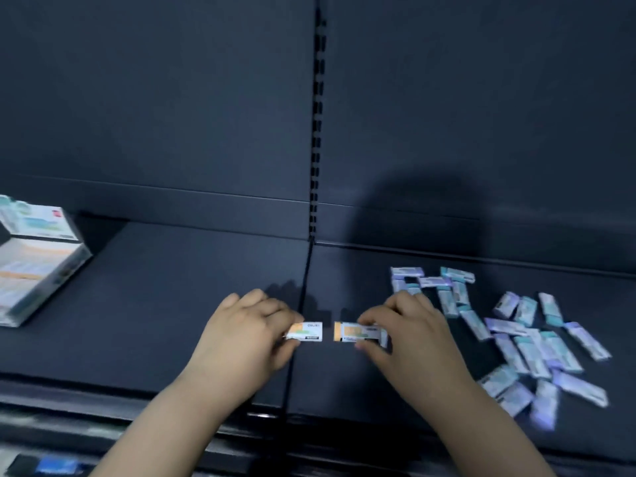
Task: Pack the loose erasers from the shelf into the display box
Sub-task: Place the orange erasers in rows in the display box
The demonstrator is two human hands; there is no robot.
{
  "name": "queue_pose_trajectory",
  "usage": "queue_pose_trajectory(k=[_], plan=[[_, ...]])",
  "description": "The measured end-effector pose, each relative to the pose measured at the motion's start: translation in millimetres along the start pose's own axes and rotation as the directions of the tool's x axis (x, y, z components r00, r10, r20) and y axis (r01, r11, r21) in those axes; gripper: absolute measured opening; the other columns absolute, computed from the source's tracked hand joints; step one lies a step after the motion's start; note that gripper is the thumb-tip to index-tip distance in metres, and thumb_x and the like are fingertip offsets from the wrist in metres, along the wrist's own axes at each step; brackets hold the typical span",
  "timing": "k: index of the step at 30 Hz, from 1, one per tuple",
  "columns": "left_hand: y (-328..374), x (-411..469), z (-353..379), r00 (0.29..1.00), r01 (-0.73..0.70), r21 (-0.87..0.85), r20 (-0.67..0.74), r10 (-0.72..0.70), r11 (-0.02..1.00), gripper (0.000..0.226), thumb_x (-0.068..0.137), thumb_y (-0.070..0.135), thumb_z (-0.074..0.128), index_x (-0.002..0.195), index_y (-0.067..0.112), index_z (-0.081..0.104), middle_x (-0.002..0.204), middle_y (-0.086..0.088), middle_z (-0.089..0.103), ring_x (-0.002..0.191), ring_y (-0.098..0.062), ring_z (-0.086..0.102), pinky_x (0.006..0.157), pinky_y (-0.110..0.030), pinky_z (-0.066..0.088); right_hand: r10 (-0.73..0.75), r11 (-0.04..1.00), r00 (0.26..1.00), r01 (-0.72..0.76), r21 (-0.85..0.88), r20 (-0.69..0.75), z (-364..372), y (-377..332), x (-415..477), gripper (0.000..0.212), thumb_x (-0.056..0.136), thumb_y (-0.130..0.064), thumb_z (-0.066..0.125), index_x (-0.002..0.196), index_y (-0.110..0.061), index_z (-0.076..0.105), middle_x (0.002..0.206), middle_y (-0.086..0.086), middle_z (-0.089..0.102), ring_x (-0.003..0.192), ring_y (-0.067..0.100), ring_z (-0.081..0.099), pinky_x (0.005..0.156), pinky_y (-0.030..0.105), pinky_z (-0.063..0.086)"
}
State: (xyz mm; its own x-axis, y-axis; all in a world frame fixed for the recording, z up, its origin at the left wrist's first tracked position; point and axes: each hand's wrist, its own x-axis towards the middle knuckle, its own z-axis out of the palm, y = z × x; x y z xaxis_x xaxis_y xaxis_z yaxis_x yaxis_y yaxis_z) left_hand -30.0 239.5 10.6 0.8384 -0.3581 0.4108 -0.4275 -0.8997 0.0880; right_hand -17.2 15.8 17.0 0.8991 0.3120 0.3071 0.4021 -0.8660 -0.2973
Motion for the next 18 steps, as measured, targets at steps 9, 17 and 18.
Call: queue_pose_trajectory(k=[9,17,18], plan=[[-76,-56,-46,1.0,-0.016,-0.052,-0.027,0.014,0.999,0.022,0.073,0.042,0.053,0.085,0.033,0.07,0.081,0.018,0.064,0.073,-0.01,0.052,0.061,-0.024,0.035,-0.028,1.0,0.998,0.029,0.005,-0.055,28,-109,5,0.031,0.057,-0.031,0.087,0.081,-0.03,0.068,0.074,-0.011,0.048,0.07,0.014,0.048,0.058,0.032,0.047],[-102,-74,-56,0.999,0.016,-0.036,-0.032,-0.017,0.999,0.022,0.065,0.039,0.067,0.086,0.033,0.07,0.082,0.018,0.065,0.076,-0.008,0.048,0.062,-0.024,0.033,-0.059,0.996,0.998,0.062,0.071,-0.035,42,-135,19,0.033,0.056,-0.03,0.088,0.082,-0.032,0.067,0.075,-0.015,0.045,0.07,0.009,0.045,0.061,0.027,0.046],[-107,-76,-58,0.999,0.021,-0.027,-0.04,-0.022,0.999,0.022,0.067,0.041,0.065,0.086,0.033,0.07,0.082,0.018,0.065,0.076,-0.008,0.048,0.063,-0.024,0.033,-0.06,0.994,0.998,0.063,0.084,-0.028,43,-139,20,0.033,0.056,-0.03,0.088,0.082,-0.033,0.067,0.075,-0.016,0.044,0.07,0.008,0.045,0.062,0.027,0.046]])
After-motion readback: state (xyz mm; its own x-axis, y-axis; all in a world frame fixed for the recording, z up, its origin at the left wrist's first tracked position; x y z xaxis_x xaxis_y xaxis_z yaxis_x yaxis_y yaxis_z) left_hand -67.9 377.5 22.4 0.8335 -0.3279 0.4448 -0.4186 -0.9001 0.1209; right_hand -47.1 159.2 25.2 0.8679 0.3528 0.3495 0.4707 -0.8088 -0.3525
